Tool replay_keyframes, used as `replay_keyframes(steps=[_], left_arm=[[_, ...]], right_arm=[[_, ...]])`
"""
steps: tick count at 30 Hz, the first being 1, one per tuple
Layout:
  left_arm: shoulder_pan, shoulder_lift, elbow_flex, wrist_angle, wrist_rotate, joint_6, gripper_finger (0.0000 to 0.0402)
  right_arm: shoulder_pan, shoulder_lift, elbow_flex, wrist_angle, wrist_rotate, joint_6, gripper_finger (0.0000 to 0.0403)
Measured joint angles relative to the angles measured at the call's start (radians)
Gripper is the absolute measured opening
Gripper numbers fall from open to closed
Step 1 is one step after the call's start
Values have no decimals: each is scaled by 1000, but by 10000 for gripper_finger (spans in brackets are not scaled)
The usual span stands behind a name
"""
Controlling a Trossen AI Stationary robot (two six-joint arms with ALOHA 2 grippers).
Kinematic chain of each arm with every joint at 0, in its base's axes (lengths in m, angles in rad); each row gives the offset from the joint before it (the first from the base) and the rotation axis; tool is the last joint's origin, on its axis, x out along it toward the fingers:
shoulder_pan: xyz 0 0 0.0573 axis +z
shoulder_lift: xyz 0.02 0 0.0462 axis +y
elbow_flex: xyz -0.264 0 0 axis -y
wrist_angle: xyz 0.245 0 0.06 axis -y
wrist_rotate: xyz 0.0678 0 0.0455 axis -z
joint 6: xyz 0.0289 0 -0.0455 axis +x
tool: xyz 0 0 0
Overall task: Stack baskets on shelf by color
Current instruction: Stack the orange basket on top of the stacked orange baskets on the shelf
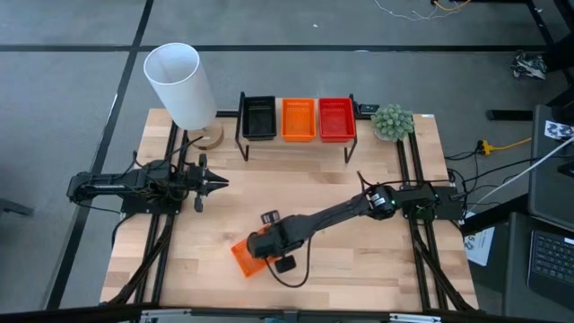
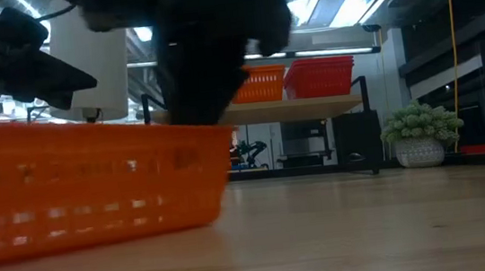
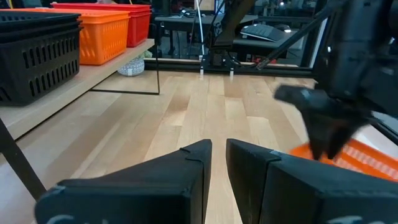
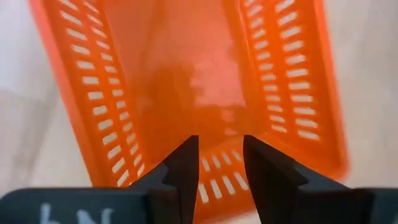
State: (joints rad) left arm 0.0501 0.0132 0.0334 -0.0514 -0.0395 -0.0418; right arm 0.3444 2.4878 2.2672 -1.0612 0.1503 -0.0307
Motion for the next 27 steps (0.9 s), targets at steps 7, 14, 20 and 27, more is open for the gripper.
replay_keyframes(steps=[7, 14, 20, 27], left_arm=[[0, 0, 0, 0, 0, 0, 41], [0, 0, 0, 0, 0, 0, 41], [0, 0, 0, 0, 0, 0, 41], [0, 0, 0, 0, 0, 0, 41]], right_arm=[[-4, 0, 66, -370, 61, 137, 126], [-4, -10, 61, -513, 66, 217, 126], [13, -27, 61, -509, 158, 189, 126], [21, -102, 60, -509, 223, 166, 126]])
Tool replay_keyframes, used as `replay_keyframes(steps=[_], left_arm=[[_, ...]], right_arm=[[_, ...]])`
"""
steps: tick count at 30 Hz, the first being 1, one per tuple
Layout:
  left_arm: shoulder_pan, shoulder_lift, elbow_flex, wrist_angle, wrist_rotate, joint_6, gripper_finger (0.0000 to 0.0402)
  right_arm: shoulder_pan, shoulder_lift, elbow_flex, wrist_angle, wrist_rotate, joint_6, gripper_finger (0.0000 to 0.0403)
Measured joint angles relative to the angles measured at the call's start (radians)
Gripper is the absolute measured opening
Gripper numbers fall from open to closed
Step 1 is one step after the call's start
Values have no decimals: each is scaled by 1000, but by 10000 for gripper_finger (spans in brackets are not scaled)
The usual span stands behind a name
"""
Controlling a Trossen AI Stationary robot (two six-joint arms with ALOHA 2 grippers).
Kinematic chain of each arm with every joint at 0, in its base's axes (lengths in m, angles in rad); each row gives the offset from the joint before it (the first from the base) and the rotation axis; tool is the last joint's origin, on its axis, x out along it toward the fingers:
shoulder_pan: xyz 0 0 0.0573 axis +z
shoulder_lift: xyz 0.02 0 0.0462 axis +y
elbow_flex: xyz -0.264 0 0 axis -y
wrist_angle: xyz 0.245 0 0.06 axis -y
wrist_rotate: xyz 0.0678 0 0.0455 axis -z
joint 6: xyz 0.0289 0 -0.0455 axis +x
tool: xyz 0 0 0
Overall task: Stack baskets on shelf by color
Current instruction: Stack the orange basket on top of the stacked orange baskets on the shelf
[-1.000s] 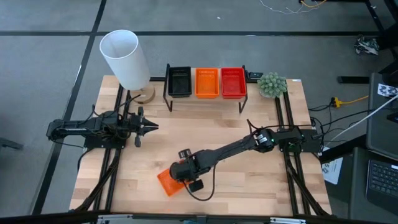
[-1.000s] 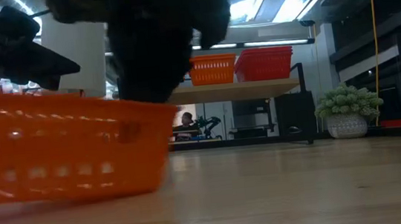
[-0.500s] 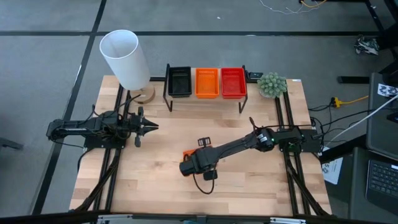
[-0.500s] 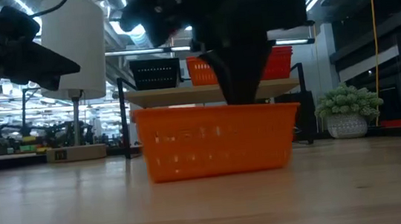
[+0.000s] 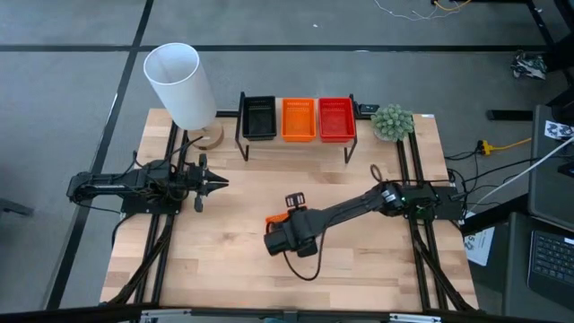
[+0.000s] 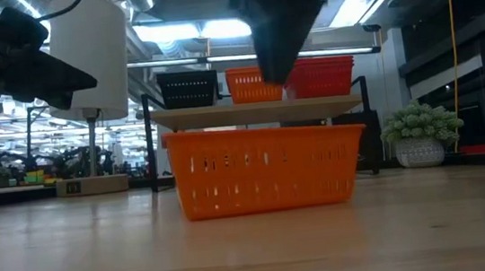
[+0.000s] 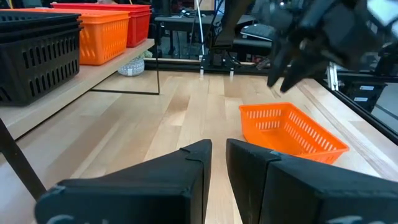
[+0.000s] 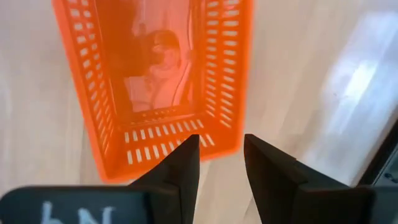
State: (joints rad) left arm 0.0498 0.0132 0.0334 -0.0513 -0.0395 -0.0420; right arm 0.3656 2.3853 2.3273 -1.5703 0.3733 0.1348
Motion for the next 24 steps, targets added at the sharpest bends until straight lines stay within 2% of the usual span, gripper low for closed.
replay_keyframes(steps=[5, 10, 15, 24], left_arm=[[0, 0, 0, 0, 0, 0, 41], [0, 0, 0, 0, 0, 0, 41], [0, 0, 0, 0, 0, 0, 41], [0, 0, 0, 0, 0, 0, 41]], right_arm=[[0, -95, -81, 1, 1, 74, 126], [4, -190, -298, 9, 4, 194, 126], [30, -261, -496, 154, 2, 227, 126], [105, -314, -570, 380, -9, 196, 126]])
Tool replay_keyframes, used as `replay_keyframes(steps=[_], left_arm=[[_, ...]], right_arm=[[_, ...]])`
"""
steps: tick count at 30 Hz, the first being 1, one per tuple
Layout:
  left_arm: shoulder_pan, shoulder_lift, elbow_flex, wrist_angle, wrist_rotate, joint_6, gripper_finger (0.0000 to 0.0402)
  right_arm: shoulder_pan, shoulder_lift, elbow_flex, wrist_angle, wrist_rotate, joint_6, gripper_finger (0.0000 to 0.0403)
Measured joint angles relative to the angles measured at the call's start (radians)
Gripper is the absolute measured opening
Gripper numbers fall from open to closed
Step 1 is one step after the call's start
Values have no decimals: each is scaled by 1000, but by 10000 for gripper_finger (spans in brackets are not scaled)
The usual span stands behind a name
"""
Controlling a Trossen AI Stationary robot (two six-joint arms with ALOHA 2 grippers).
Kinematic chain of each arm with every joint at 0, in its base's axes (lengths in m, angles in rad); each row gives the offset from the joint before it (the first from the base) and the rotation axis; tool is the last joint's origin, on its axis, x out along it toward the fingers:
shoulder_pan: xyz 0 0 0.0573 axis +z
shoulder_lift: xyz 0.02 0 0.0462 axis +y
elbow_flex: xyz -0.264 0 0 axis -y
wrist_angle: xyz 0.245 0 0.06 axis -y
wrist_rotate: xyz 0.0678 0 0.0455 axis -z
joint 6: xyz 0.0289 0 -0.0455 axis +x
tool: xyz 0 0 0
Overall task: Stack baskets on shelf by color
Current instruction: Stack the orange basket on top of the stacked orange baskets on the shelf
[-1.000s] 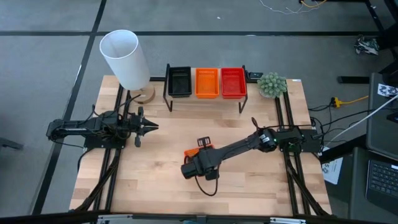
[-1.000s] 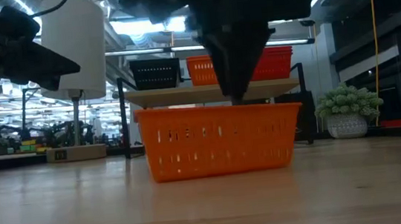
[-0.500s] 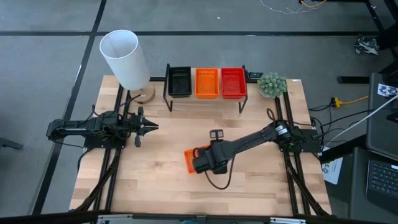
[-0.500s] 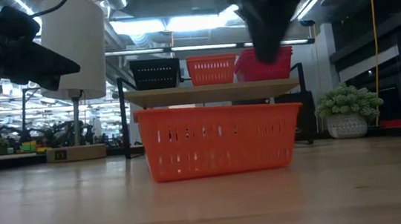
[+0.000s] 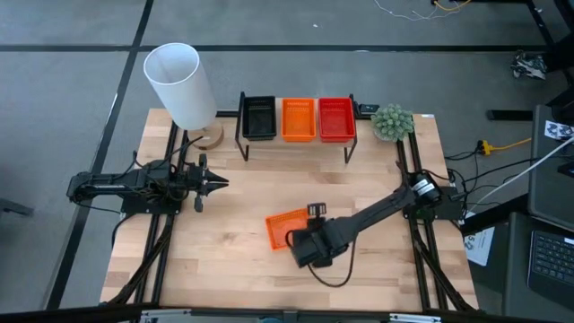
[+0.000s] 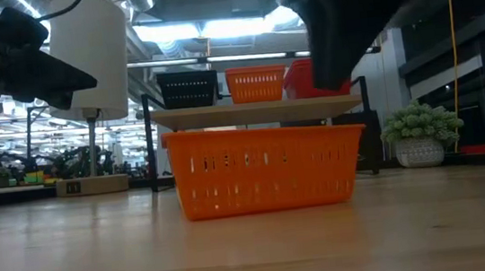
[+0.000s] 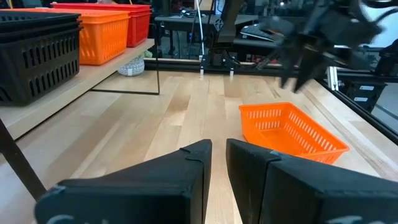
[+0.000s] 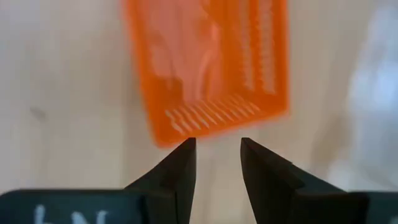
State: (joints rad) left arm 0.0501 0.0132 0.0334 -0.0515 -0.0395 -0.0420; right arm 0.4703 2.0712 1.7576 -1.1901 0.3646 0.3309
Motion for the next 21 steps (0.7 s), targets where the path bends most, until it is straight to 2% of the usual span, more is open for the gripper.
replay_keyframes(steps=[2, 5, 11, 16, 21], left_arm=[[0, 0, 0, 0, 0, 0, 41], [0, 0, 0, 0, 0, 0, 41], [0, 0, 0, 0, 0, 0, 41], [0, 0, 0, 0, 0, 0, 41], [0, 0, 0, 0, 0, 0, 41]], right_arm=[[12, 0, -14, 83, -34, -28, 126], [26, 1, -39, 162, -155, -64, 126], [49, 1, -79, 188, -338, -43, 126], [37, 1, -157, 279, -327, -52, 126], [-20, 2, -232, 305, -193, -52, 126]])
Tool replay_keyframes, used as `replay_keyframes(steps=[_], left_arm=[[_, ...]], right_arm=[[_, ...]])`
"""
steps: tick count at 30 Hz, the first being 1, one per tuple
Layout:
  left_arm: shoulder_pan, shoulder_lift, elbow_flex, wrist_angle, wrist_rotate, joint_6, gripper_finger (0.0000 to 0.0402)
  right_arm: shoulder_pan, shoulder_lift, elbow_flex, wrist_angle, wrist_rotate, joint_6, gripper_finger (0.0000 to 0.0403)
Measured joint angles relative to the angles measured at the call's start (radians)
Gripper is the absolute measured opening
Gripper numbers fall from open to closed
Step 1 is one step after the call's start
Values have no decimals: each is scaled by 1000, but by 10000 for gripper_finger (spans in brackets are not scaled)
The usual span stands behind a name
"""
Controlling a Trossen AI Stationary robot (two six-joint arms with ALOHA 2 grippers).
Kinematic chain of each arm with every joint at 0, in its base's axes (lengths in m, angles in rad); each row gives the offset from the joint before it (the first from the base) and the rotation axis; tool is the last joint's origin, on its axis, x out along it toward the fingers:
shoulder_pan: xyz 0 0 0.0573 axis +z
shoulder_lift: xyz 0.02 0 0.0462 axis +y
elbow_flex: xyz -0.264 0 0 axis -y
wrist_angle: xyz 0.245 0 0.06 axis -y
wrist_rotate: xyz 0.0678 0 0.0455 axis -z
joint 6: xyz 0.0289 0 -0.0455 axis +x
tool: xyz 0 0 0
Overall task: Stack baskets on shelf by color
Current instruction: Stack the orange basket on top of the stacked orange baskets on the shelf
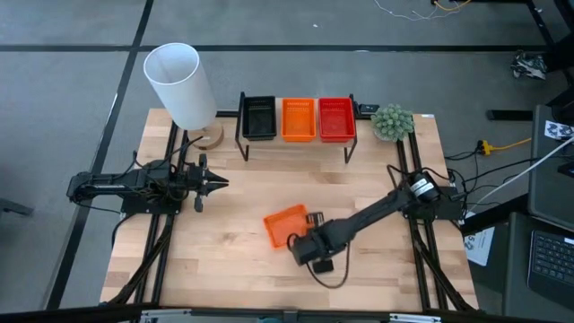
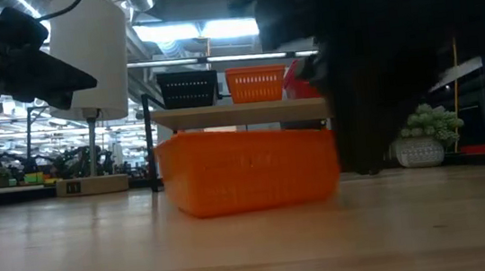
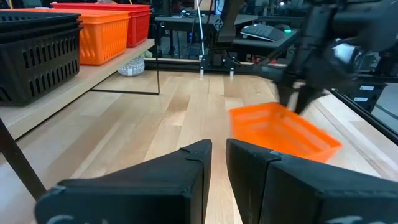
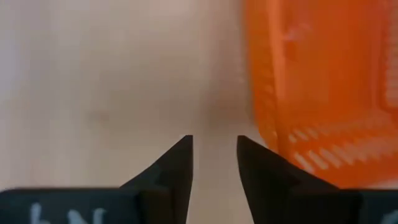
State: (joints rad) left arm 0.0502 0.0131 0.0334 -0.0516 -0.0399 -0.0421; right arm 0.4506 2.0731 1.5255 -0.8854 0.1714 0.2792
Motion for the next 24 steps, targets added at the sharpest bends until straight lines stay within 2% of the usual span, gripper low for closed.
replay_keyframes(steps=[3, 9, 12, 16, 24], left_arm=[[0, 0, 0, 0, 0, 0, 41], [0, 0, 0, 0, 0, 0, 41], [0, 0, 0, 0, 0, 0, 41], [0, 0, 0, 0, 0, 0, 41], [0, 0, 0, 0, 0, 0, 41]], right_arm=[[-37, 1, -13, -27, 123, 3, 126], [-109, 1, -5, 30, 347, -7, 126], [-134, -8, -2, 14, 350, -6, 126], [-134, -35, -2, 5, 302, 5, 126], [-60, -110, -2, 109, 252, 3, 126]])
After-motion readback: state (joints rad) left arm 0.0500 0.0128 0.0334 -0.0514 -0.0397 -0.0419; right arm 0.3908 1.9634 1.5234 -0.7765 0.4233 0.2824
